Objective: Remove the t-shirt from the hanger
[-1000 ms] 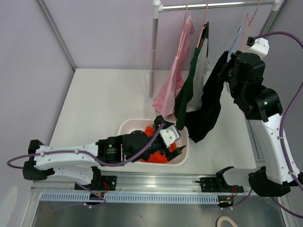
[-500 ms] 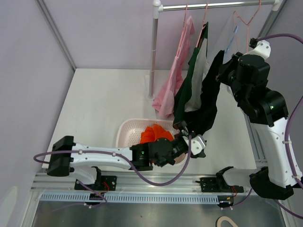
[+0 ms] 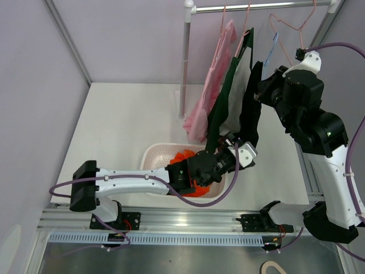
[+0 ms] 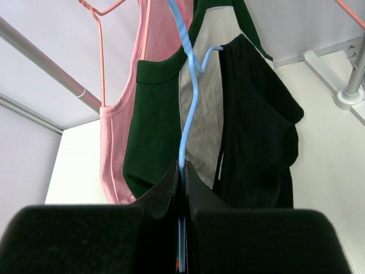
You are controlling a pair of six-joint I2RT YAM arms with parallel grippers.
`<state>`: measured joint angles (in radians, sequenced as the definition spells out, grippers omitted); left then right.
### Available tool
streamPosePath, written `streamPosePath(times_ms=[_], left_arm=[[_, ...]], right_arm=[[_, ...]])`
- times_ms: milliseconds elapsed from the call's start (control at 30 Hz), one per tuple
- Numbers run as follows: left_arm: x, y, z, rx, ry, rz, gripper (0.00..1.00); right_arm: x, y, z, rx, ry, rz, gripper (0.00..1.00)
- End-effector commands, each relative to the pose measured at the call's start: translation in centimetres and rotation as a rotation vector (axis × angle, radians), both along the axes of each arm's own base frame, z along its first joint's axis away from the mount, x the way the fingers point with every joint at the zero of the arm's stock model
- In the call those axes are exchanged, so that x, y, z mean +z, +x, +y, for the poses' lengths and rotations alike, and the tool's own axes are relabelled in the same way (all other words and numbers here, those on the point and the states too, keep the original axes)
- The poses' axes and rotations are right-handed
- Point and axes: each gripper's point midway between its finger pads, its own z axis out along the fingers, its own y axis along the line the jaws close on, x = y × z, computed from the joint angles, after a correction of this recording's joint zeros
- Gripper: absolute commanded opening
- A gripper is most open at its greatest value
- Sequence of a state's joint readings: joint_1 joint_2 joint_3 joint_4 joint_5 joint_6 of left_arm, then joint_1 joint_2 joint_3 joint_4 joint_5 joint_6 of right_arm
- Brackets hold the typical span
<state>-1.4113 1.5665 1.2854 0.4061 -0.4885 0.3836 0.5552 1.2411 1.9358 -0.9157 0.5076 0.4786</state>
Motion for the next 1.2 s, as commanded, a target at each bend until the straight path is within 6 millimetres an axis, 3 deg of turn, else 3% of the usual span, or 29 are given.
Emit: streamPosePath(times_ms=[0, 133, 200, 233, 300, 333, 433, 600, 633, 667, 767, 800, 900, 967, 1000, 1033, 1167], left_arm=[[1.0, 0.1, -0.9, -0.022, -0.032, 0.029, 0.63], [0.6, 0.0, -1.2, -0.050, -0.029, 0.050, 0.67], [0.2, -0.2, -1.4, -0.061, -0.026, 0.067, 0.64], [0.1, -0.3, -1.7, -0.066, -0.023, 0.071, 0.45], [-0.6, -0.2, -1.9, -0.061, -0.001, 0.086, 0.20], [-0.4, -0.1, -2.0, -0.058, -0.003, 0.088, 0.01], [-0.3, -0.8, -2.0, -0.090, 0.008, 0.092, 0.01], [4.1, -2.5, 0.0, -0.110, -0.011, 0.039, 0.01], [4.8, -3.7, 0.3, -0.128, -0.012, 0.025, 0.01], [6.1, -4.1, 1.4, -0.126, -0.019, 0.003, 0.01], [7.4, -6.5, 2.6, -0.166, -0.048, 0.001, 0.01], [8.1, -7.0, 3.4, -0.176, -0.070, 0.001, 0.01], [7.3, -8.8, 3.6, -0.210, -0.083, 0.027, 0.01], [6.5, -8.9, 3.5, -0.212, -0.089, 0.050, 0.01], [5.7, -9.1, 3.4, -0.216, -0.079, 0.057, 0.01], [5.2, -9.3, 3.2, -0.222, -0.080, 0.072, 0.01], [3.6, -9.4, 2.3, -0.224, -0.057, 0.085, 0.01]], right_arm=[[3.5, -1.1, -0.5, -0.002, 0.081, -0.104, 0.00], [4.0, -1.3, -0.3, 0.010, 0.091, -0.117, 0.00], [4.0, -1.1, -0.2, 0.008, 0.090, -0.116, 0.00], [4.2, -1.1, -0.2, 0.009, 0.090, -0.122, 0.00], [4.2, -1.1, -0.3, 0.006, 0.089, -0.123, 0.00], [4.1, -0.9, -0.2, 0.003, 0.086, -0.121, 0.00], [4.0, -0.7, -0.4, -0.014, 0.073, -0.122, 0.00], [3.3, 1.0, -1.2, -0.089, -0.006, -0.114, 0.00], [2.9, 1.7, -1.1, -0.104, -0.025, -0.105, 0.00], [3.0, 2.1, -1.5, -0.123, -0.045, -0.107, 0.00], [3.3, 3.6, -2.1, -0.174, -0.076, -0.126, 0.00], [4.2, 4.1, -2.8, -0.205, -0.095, -0.157, 0.00], [4.5, 6.1, -3.9, -0.258, -0.129, -0.165, 0.00], [6.1, 6.8, -5.1, -0.278, -0.126, -0.191, 0.00], [5.6, 7.7, -5.0, -0.277, -0.141, -0.173, 0.00], [6.8, 7.6, -5.6, -0.290, -0.132, -0.198, 0.00], [8.2, 7.5, -5.4, -0.276, -0.125, -0.223, 0.00]])
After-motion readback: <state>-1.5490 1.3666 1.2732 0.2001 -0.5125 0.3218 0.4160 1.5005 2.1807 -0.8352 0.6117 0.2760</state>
